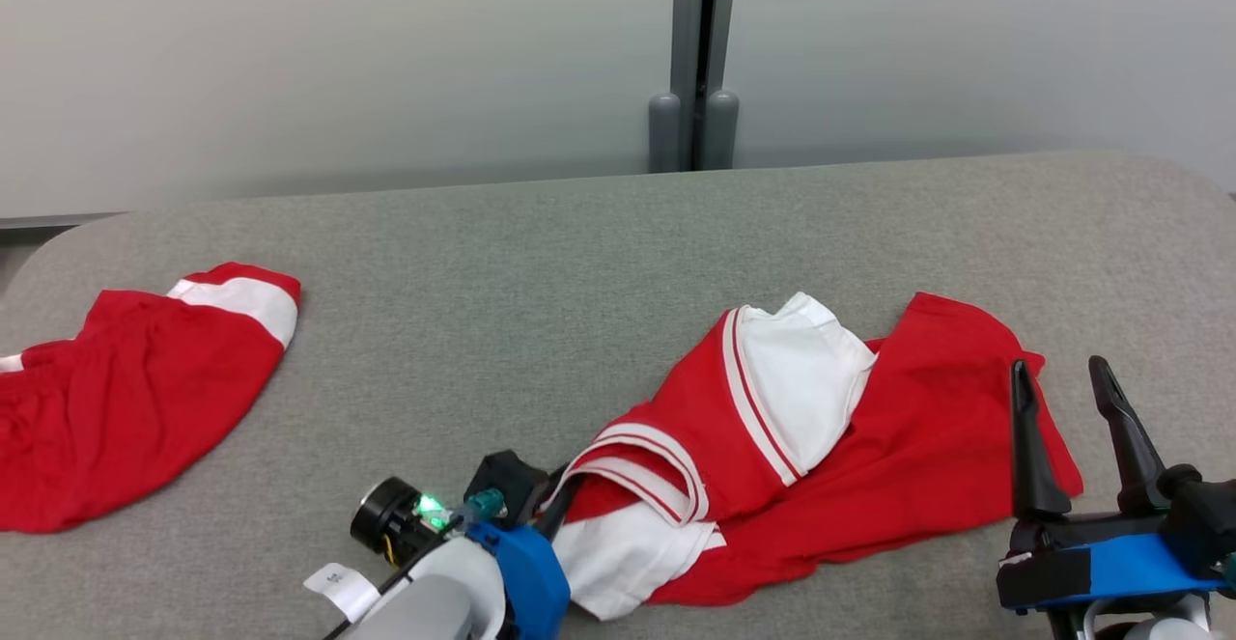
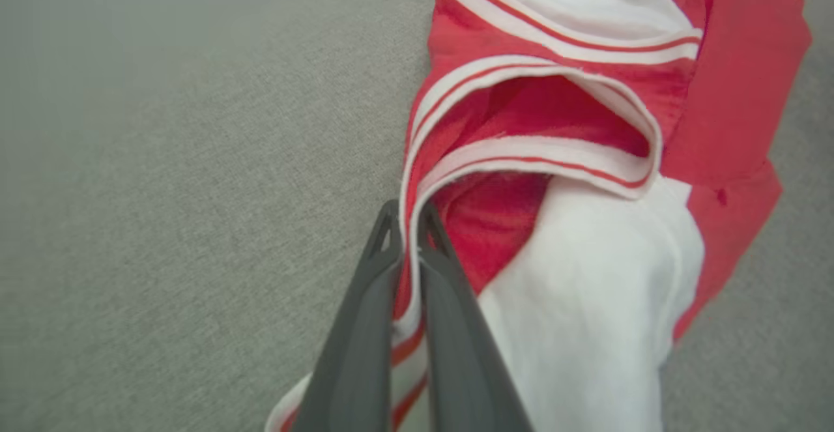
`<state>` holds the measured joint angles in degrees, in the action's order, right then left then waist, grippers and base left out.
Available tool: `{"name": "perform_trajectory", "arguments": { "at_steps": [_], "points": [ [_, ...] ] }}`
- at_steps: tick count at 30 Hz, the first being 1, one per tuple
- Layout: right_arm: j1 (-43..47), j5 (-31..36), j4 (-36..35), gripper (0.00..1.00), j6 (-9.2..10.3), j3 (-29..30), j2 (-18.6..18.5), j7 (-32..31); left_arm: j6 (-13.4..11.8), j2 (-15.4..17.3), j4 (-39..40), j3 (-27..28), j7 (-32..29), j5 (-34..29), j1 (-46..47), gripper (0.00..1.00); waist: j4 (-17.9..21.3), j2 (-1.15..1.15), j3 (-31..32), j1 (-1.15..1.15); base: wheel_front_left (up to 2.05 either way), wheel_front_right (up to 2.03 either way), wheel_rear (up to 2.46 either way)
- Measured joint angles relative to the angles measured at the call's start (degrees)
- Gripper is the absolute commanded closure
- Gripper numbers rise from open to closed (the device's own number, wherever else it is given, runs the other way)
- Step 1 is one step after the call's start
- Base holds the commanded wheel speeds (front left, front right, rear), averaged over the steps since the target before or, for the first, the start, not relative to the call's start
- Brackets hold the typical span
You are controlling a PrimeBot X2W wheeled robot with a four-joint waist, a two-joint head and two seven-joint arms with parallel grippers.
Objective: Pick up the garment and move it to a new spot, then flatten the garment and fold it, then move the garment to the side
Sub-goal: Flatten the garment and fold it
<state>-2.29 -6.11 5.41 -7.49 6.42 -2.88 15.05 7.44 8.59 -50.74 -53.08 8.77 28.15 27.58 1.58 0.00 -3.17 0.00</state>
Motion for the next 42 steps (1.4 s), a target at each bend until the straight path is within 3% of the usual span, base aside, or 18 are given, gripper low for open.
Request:
{"name": "perform_trajectory", "arguments": {
  "at_steps": [6, 11, 25, 32, 42],
  "points": [
    [0.20, -0.10, -0.25, 0.00, 0.00, 0.53, 0.00, -0.01, -0.18, -0.07, 1.69, 1.36, 4.52, 1.11, 2.47, 1.00, -1.61, 0.00, 1.17, 0.00, 0.00, 0.00, 0.00],
    [0.80, -0.58, -0.46, 0.00, 0.00, 1.16, 0.00, 0.00, -1.88, 0.74, 7.75, 2.70, 5.80, 1.02, 2.17, 1.00, -2.90, 0.00, 1.96, 0.00, 0.00, 0.00, 0.00],
    [1.99, -1.71, -0.53, 0.00, 0.00, 1.52, 0.01, 0.00, -8.22, 8.64, 31.37, 3.25, 2.45, 0.51, -6.64, 1.00, -5.84, 0.00, 1.47, 0.00, 0.00, 0.00, 0.00],
    [1.04, -1.67, -0.37, 0.00, 0.00, 0.71, 0.02, 0.00, -10.16, 10.71, 35.89, 5.01, 1.37, 0.67, -6.47, 1.00, -3.92, 0.00, -0.03, 0.00, 0.00, 0.00, 0.00],
    [-2.37, -0.48, -1.24, 0.00, 0.00, 1.55, 0.02, 0.00, -11.18, 12.28, 34.17, 9.81, 3.11, 1.54, -0.76, 1.00, 1.65, 0.00, -6.48, 0.00, 0.00, 0.00, 0.00]
  ]
}}
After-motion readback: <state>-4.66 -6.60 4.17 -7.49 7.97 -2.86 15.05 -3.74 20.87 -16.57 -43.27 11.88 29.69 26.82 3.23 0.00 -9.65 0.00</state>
